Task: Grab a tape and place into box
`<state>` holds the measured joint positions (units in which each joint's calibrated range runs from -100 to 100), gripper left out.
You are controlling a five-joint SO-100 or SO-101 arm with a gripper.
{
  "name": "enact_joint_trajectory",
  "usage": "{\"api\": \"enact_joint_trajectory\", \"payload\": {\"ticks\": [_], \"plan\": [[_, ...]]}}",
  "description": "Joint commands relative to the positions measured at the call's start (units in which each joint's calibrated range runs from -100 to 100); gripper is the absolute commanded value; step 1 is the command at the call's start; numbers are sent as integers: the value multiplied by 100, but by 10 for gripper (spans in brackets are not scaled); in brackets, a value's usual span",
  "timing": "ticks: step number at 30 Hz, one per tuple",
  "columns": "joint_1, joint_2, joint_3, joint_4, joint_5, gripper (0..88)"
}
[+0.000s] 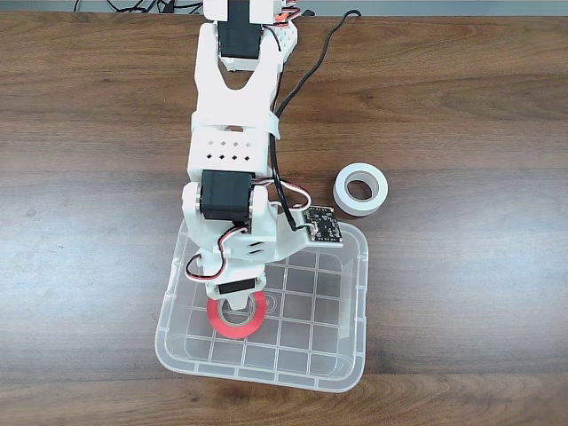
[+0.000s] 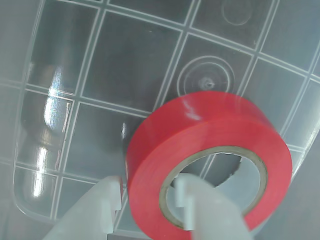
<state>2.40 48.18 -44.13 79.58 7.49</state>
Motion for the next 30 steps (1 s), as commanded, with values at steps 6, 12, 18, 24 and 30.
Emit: {"api": "enact_joint_trajectory", "payload": {"ticks": [6, 12, 18, 24, 30], "plan": [[45, -795, -1215, 193, 10, 214], [52, -1503, -1285, 664, -5, 213], [23, -2332, -1277, 1623, -11, 85], [16, -3193, -1154, 2042, -5, 13], [-6, -4190, -76, 2042, 31, 12]]}}
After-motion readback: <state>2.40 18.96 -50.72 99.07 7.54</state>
